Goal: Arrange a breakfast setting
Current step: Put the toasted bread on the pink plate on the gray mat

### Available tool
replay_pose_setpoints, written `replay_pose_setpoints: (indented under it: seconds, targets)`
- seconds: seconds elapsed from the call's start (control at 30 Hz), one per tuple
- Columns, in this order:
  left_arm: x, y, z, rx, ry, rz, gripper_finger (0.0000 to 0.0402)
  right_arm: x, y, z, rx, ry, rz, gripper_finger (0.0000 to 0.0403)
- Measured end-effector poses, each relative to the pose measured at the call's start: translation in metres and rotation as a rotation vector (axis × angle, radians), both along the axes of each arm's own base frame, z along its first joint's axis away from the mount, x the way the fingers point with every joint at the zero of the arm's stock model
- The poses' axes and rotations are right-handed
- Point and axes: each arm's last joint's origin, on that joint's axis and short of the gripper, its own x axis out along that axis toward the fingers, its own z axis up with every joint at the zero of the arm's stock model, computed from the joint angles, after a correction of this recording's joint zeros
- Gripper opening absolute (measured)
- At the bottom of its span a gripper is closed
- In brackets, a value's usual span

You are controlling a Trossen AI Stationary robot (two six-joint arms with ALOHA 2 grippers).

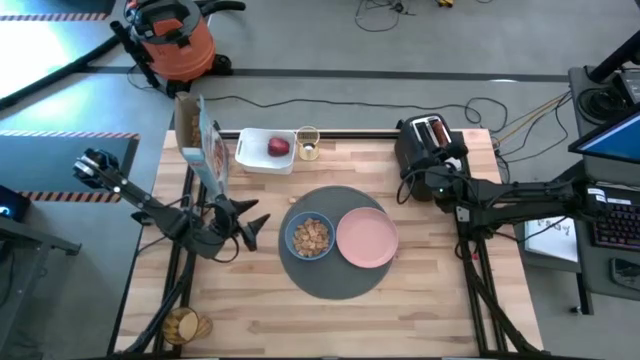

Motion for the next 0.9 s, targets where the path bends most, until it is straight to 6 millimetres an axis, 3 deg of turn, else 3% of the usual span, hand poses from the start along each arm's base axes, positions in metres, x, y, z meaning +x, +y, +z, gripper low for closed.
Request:
replay_pose_setpoints:
  seconds: [0.2, 0.33, 0.5, 0.7, 0.9]
  targets:
    - [0.006, -0.004, 0.001, -0.057, -0.042, -0.032, 0.0275, 0.0, 0.0, 0.0, 0.0, -0.001, -0.003, 0.0093]
    - [0.01, -0.006, 0.002, 0.025, 0.034, -0.077, 0.0275, 0.001, -0.001, -0.001, 0.001, 0.008, -0.004, 0.0093]
    - [0.019, 0.004, 0.003, 0.147, 0.138, -0.041, 0.0275, 0.001, -0.001, -0.001, 0.0, 0.003, -0.004, 0.0093]
    - [0.025, 0.019, 0.004, 0.079, 0.19, -0.019, 0.0275, 0.001, -0.001, -0.001, -0.006, 0.042, 0.001, 0.0093]
    - [0.027, 0.02, 0.009, 0.106, 0.213, -0.023, 0.0275, 0.001, -0.001, -0.001, -0.01, 0.068, 0.004, 0.0093]
